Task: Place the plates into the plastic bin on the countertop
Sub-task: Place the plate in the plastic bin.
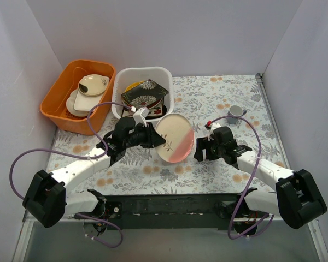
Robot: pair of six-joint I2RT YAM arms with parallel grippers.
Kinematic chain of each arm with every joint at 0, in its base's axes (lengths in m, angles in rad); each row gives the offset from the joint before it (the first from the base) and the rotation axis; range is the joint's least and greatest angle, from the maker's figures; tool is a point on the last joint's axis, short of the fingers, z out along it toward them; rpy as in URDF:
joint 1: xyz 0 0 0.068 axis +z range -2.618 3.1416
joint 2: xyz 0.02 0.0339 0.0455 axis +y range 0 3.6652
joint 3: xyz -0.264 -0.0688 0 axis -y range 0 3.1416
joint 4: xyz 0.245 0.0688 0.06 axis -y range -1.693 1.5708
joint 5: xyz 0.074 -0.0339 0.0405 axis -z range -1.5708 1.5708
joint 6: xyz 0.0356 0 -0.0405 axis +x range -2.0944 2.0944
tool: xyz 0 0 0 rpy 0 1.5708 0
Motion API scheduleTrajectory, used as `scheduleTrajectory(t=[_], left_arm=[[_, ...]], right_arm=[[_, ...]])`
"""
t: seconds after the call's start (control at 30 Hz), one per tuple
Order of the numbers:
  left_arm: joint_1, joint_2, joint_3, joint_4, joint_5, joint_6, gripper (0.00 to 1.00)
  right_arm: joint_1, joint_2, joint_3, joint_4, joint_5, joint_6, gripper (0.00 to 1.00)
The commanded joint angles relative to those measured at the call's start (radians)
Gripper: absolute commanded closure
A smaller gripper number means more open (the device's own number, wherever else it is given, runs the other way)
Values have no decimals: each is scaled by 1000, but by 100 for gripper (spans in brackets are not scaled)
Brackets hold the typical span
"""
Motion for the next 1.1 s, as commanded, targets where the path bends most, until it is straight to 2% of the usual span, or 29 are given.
scheduleTrajectory(t=[0.0, 0.37, 0.63, 1.07], left_arm=[[37, 1, 126, 88, 45, 40, 100], [217, 102, 328, 76, 175, 35, 100], [275, 174, 468, 68, 160, 11, 100], [382, 263, 566, 84, 138, -67, 100]], right_arm=[[1, -49, -7, 38, -12, -28, 11], [1, -68, -22, 35, -15, -32, 7], [1, -62, -35, 52, -21, -29, 7], [0, -50, -36, 75, -41, -26, 4]])
